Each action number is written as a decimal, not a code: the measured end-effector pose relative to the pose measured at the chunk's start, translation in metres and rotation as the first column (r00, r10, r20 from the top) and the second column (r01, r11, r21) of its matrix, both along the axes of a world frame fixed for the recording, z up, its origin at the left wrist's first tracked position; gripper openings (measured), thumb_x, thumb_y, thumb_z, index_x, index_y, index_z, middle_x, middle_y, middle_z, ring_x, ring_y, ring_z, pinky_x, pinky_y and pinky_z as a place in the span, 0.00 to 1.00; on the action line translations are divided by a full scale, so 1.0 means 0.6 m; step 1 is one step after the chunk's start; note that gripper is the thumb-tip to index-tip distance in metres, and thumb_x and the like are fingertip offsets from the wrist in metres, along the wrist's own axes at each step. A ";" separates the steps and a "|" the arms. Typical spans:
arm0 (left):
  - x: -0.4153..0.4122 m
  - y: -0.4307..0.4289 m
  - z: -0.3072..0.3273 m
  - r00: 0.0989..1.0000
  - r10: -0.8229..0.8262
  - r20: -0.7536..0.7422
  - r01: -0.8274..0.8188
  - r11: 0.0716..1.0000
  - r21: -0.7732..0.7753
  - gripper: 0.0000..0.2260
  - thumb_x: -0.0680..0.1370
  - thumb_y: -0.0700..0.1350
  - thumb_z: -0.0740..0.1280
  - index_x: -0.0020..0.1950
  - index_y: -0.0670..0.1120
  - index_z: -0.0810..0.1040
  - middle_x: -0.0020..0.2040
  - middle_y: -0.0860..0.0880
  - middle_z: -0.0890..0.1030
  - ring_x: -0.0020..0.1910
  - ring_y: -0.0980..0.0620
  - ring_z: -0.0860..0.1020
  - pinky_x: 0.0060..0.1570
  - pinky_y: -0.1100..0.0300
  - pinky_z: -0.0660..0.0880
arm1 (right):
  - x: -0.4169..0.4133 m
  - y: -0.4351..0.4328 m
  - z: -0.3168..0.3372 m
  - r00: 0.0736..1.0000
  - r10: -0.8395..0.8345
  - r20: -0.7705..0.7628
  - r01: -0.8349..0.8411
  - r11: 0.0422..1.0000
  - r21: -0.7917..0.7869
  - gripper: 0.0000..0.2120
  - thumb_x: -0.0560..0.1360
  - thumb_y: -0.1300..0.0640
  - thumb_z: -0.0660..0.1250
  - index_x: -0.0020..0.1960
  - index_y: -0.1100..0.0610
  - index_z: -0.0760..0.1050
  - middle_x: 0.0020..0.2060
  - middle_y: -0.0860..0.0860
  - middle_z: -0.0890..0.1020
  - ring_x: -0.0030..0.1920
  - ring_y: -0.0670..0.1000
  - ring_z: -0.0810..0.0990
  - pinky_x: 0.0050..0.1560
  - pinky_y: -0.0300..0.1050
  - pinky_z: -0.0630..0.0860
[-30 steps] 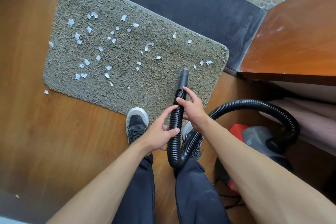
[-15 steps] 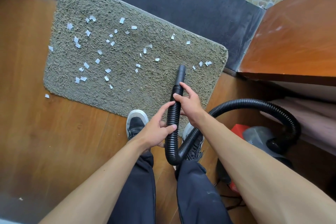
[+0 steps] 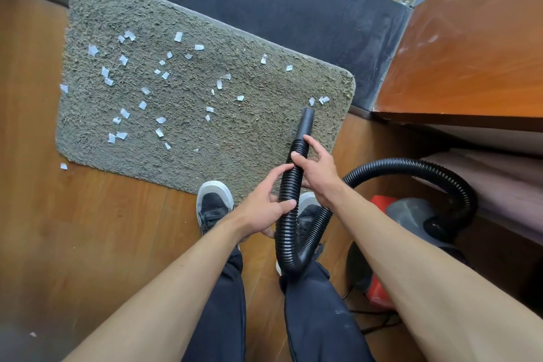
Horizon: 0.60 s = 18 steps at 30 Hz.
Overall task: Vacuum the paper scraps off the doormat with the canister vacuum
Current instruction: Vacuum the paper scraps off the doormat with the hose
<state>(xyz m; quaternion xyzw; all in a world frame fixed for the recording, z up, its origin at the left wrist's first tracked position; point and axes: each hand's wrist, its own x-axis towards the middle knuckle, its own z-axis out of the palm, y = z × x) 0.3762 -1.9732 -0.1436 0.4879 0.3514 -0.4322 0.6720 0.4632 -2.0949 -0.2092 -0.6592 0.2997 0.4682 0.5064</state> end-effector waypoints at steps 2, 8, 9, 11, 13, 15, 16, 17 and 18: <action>0.004 0.002 -0.001 1.000 -0.003 0.003 0.003 1.000 0.005 0.30 0.81 0.40 0.65 0.70 0.72 0.62 0.40 0.50 0.82 0.41 0.51 0.82 0.44 0.39 0.81 | 0.004 0.002 0.000 1.000 0.000 0.000 0.000 1.000 0.010 0.27 0.78 0.62 0.68 0.74 0.46 0.67 0.48 0.54 0.80 0.46 0.51 0.82 0.39 0.47 0.81; 0.005 0.016 -0.005 1.000 0.001 0.016 -0.001 1.000 0.022 0.30 0.81 0.38 0.65 0.70 0.71 0.63 0.34 0.54 0.80 0.36 0.54 0.80 0.43 0.38 0.81 | 0.003 0.014 -0.004 0.999 0.007 0.045 -0.008 1.000 0.017 0.28 0.78 0.62 0.68 0.75 0.48 0.65 0.48 0.53 0.80 0.47 0.53 0.82 0.42 0.49 0.83; 0.004 0.018 -0.005 1.000 0.007 0.016 -0.007 1.000 0.019 0.30 0.81 0.38 0.65 0.70 0.71 0.63 0.35 0.53 0.79 0.36 0.54 0.80 0.44 0.38 0.80 | 0.002 0.015 -0.003 0.999 0.004 0.050 -0.005 1.000 0.020 0.28 0.78 0.62 0.68 0.74 0.47 0.65 0.47 0.53 0.80 0.46 0.52 0.82 0.42 0.49 0.83; 0.003 0.018 -0.003 1.000 0.021 0.017 -0.021 1.000 0.012 0.30 0.81 0.38 0.64 0.71 0.71 0.63 0.34 0.53 0.79 0.36 0.55 0.80 0.43 0.40 0.81 | 0.001 0.016 -0.003 0.999 0.005 0.053 -0.007 1.000 0.028 0.27 0.78 0.62 0.68 0.74 0.47 0.65 0.45 0.53 0.79 0.43 0.50 0.82 0.40 0.48 0.82; 0.002 0.017 -0.001 0.999 0.028 0.016 -0.028 1.000 0.011 0.30 0.81 0.37 0.64 0.72 0.69 0.62 0.33 0.55 0.79 0.35 0.57 0.80 0.39 0.46 0.82 | 0.003 0.016 -0.003 0.999 0.011 0.046 -0.013 0.999 0.035 0.27 0.78 0.62 0.67 0.74 0.46 0.66 0.44 0.53 0.79 0.41 0.49 0.81 0.38 0.47 0.81; 0.004 0.014 -0.003 0.999 0.030 0.013 -0.030 0.999 0.013 0.31 0.81 0.38 0.64 0.72 0.69 0.62 0.34 0.54 0.80 0.35 0.57 0.80 0.40 0.46 0.82 | 0.005 0.015 -0.006 0.999 0.010 0.037 -0.011 0.999 0.034 0.27 0.78 0.62 0.67 0.74 0.47 0.66 0.44 0.53 0.79 0.41 0.50 0.81 0.37 0.47 0.81; 0.006 0.013 -0.005 0.999 0.030 0.010 -0.030 0.999 0.016 0.31 0.81 0.38 0.65 0.72 0.70 0.62 0.35 0.54 0.80 0.36 0.57 0.81 0.41 0.43 0.82 | 0.005 0.014 -0.008 0.999 0.011 0.040 -0.012 0.999 0.030 0.27 0.78 0.62 0.67 0.74 0.47 0.66 0.44 0.53 0.79 0.41 0.50 0.81 0.39 0.47 0.81; 0.007 0.011 -0.007 1.000 0.030 0.007 -0.030 0.999 0.020 0.31 0.81 0.38 0.65 0.71 0.70 0.62 0.35 0.53 0.80 0.36 0.56 0.81 0.42 0.41 0.82 | 0.005 0.012 -0.010 0.998 0.022 0.055 -0.023 0.999 0.024 0.27 0.78 0.62 0.67 0.74 0.47 0.66 0.44 0.52 0.79 0.42 0.50 0.81 0.40 0.47 0.81; 0.010 0.009 -0.007 1.000 0.029 0.006 -0.029 0.999 0.022 0.31 0.81 0.38 0.64 0.71 0.71 0.62 0.35 0.53 0.79 0.37 0.56 0.81 0.43 0.41 0.82 | 0.005 0.010 -0.011 0.996 0.043 0.080 -0.044 0.999 0.015 0.27 0.78 0.61 0.67 0.75 0.48 0.65 0.44 0.52 0.80 0.42 0.49 0.81 0.40 0.46 0.80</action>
